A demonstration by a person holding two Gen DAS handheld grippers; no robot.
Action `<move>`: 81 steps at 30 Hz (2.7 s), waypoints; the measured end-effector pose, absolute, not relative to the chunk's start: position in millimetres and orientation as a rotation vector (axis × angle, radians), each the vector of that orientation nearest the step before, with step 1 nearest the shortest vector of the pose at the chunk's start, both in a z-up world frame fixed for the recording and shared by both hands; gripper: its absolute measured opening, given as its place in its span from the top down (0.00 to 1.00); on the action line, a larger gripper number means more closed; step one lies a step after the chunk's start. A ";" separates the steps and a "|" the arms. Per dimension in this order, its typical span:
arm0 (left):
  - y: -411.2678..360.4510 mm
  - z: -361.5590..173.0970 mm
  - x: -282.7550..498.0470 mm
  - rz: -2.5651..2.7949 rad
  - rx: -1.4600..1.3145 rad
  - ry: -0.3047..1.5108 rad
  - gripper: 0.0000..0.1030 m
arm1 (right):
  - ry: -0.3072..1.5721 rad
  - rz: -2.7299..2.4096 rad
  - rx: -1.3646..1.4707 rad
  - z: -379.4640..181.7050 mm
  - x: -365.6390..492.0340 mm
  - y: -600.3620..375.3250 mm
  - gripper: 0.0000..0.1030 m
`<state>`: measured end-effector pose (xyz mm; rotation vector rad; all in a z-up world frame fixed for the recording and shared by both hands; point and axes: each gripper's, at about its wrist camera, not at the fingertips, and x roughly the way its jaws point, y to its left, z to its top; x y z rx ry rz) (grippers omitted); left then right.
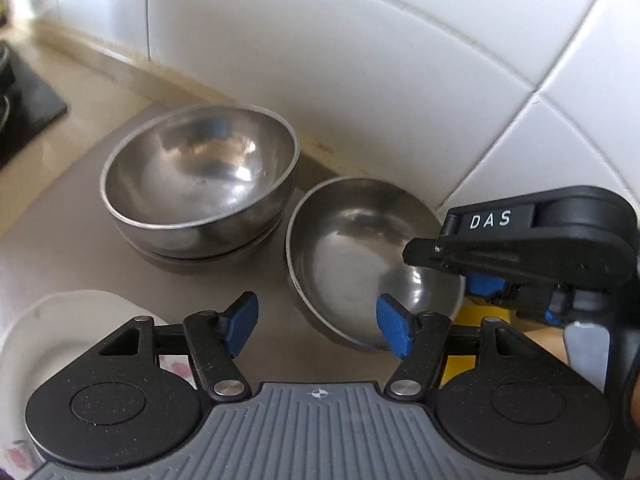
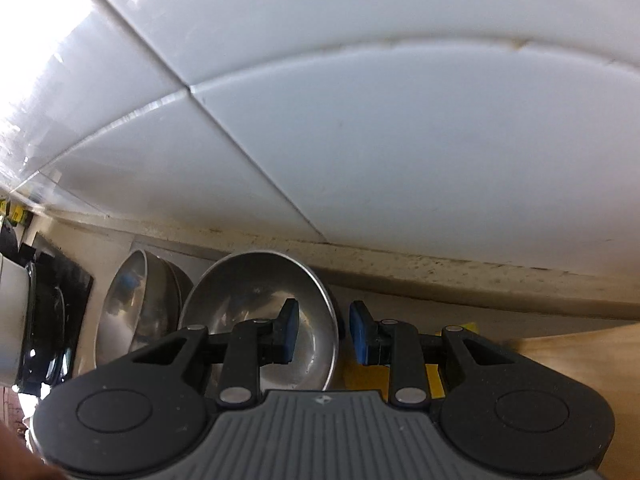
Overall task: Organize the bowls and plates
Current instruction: 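Close both grippers on the rim of that steel bowl, then lift the bowl with both grippers away from the wall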
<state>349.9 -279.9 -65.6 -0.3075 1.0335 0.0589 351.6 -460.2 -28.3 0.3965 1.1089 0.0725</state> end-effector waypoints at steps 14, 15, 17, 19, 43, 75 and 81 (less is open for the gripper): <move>-288.2 -76.5 369.4 -0.027 -0.209 1.084 0.54 | 1.119 0.087 0.312 -40.7 339.8 -448.7 1.00; -287.4 -74.3 368.2 -0.032 -0.212 1.084 0.54 | 1.118 0.083 0.318 -40.0 338.0 -448.1 1.00; -286.3 -68.4 366.9 -0.046 -0.208 1.081 0.54 | 1.109 0.080 0.321 -35.4 332.8 -447.3 1.00; -286.1 -62.4 363.7 -0.060 -0.194 1.064 0.55 | 1.102 0.076 0.313 -29.2 327.6 -447.4 1.00; -257.7 1.8 297.3 -0.210 -0.105 0.906 0.53 | 0.944 -0.017 0.207 50.7 251.3 -399.3 1.00; -171.4 17.7 208.7 -0.195 -0.020 0.832 0.53 | 0.891 0.066 0.061 61.1 171.7 -295.8 1.00; -164.1 16.9 187.6 -0.204 -0.010 0.825 0.53 | 0.880 0.089 0.054 59.9 150.6 -284.7 1.00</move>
